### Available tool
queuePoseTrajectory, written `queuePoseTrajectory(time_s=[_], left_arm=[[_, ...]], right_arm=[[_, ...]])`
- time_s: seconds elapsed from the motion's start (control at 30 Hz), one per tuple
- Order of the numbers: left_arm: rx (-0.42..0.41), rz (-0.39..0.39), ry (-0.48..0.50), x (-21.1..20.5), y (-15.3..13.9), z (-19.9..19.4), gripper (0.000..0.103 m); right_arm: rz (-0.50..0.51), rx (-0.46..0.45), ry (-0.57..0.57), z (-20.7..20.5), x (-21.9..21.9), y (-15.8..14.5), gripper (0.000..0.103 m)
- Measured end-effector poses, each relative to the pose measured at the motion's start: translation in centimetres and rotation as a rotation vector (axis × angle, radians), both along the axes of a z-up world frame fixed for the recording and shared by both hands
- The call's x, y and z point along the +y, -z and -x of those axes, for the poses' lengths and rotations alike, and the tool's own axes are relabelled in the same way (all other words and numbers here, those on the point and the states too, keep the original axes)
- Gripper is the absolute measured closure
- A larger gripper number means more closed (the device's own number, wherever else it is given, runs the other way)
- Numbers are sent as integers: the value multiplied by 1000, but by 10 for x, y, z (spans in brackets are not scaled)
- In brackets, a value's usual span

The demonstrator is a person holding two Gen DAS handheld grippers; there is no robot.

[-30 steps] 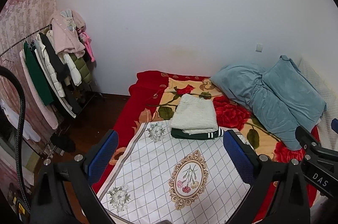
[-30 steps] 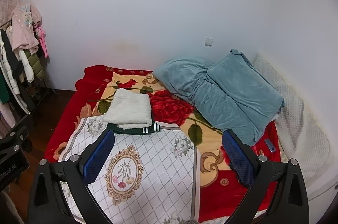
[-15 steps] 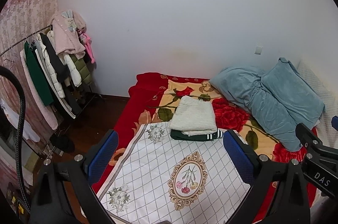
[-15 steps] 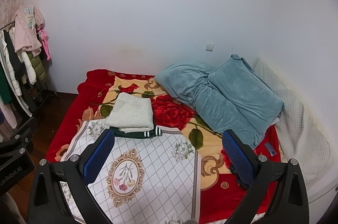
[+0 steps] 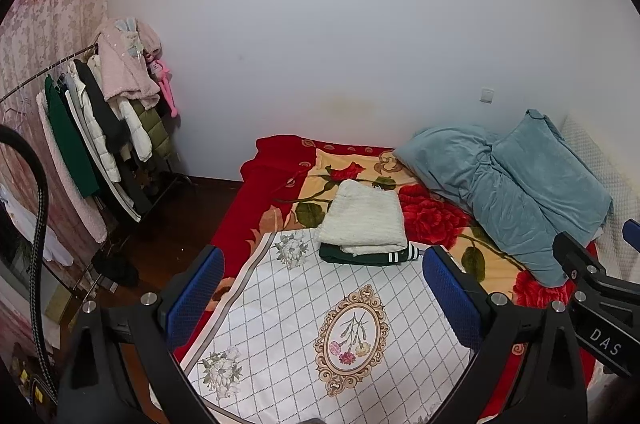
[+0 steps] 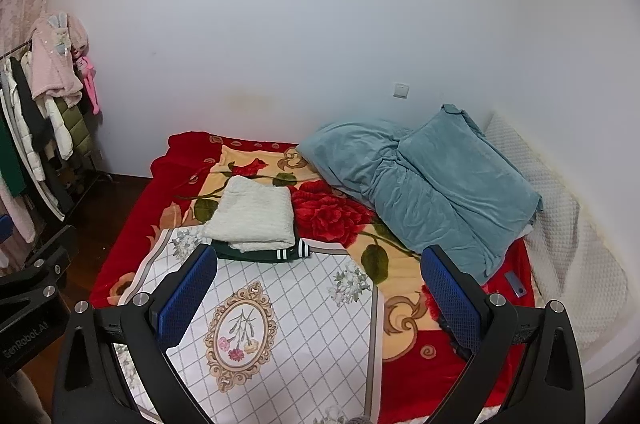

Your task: Fold large clothes

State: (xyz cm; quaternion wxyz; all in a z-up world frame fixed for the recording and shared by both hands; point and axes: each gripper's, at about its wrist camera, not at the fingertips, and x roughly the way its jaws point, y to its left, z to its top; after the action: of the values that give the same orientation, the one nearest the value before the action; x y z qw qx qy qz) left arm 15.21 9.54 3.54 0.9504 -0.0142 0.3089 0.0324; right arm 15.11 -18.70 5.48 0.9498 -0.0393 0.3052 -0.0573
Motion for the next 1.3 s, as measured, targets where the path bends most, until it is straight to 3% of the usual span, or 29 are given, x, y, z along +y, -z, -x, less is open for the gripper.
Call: queuePoseTrajectory(time_s=[1.3], left_arm=[[-9, -9, -17, -9, -1, 5, 2]], right_arm=[[-20, 1, -17, -2, -1, 5, 0]])
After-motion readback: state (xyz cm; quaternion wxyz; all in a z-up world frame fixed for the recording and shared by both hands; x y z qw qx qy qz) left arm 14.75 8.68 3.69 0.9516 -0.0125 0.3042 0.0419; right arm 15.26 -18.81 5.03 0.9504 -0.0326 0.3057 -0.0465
